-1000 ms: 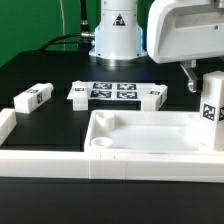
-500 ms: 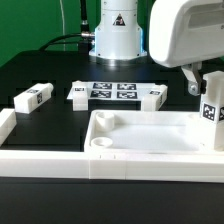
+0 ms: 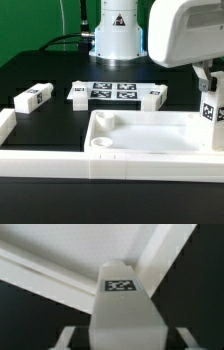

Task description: Assemble desk

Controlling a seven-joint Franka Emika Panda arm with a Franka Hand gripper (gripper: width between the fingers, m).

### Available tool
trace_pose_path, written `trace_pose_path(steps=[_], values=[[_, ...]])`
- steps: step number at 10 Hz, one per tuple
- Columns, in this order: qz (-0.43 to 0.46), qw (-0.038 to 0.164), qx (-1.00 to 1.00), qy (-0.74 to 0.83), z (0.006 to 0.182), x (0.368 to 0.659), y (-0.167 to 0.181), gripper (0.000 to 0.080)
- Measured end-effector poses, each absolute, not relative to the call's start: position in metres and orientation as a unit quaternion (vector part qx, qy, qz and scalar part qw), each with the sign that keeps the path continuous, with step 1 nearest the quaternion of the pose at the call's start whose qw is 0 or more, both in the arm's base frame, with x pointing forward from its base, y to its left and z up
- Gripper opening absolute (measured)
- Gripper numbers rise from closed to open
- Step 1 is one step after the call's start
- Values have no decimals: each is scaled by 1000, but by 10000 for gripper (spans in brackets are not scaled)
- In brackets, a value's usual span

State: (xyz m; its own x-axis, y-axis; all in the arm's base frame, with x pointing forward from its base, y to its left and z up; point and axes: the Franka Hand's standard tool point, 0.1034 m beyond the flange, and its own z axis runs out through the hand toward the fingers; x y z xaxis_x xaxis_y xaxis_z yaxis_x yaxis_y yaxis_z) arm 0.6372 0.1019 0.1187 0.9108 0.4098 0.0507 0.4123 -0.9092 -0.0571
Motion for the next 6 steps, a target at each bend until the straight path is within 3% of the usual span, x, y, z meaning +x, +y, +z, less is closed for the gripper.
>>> trace_pose_path(steps=[6], values=[[-17,45,-998,42,118,638,99,288]])
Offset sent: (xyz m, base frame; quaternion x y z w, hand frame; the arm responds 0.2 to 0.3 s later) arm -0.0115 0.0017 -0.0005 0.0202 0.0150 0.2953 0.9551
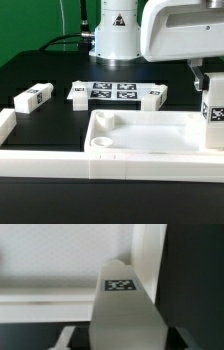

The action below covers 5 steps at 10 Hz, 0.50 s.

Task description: Assemble desk

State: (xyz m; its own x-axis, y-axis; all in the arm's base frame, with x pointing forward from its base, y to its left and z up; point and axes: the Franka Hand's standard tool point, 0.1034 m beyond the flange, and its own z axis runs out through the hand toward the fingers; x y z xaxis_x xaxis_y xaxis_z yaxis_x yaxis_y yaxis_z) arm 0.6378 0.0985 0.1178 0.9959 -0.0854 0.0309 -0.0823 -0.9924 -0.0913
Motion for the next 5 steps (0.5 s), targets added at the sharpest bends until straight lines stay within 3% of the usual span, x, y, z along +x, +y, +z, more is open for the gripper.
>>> trace_pose_path(steps=[5], values=[[-8,52,-961,272,117,639,95,288]])
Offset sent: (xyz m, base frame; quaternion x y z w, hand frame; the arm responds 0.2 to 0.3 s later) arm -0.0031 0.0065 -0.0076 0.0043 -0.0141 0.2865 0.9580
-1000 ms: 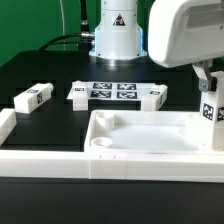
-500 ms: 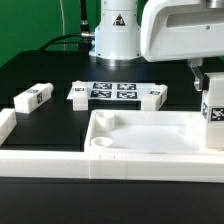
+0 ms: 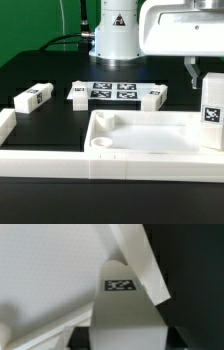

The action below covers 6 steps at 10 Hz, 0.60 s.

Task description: Assemble desk

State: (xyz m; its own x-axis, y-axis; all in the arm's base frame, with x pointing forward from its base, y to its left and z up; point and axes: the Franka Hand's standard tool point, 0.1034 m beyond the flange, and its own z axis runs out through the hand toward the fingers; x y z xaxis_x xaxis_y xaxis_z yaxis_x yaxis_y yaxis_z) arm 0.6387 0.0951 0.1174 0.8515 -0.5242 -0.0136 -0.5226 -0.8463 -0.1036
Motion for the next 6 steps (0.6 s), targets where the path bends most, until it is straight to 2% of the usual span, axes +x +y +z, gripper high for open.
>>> trace_pose_path(steps=[6], values=[[2,52,-901,431,117,638,96,290]])
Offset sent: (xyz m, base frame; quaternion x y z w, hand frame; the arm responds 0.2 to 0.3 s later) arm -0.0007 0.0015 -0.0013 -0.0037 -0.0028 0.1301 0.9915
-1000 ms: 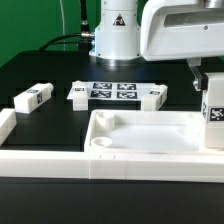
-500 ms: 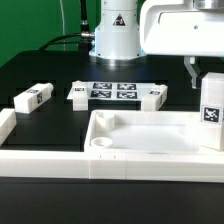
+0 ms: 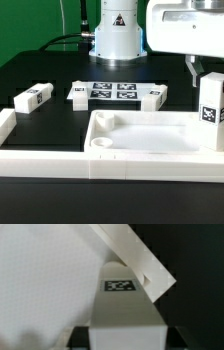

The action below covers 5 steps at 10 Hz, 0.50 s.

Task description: Assemble desk

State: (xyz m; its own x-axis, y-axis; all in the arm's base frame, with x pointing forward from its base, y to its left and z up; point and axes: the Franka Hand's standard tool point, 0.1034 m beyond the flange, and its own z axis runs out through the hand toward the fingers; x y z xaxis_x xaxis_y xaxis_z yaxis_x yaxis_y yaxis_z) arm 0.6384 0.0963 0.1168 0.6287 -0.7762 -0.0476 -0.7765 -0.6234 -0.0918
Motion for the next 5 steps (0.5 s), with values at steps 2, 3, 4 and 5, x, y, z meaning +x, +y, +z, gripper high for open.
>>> trace_pose_path(steps=[2,3,4,5], values=[[6,51,-871,489,117,638,98,290],[10,53,-855,516,116,637,99,290],[11,54,-853,520,116,637,99,290],[10,54,-857,512,116,637,99,300]])
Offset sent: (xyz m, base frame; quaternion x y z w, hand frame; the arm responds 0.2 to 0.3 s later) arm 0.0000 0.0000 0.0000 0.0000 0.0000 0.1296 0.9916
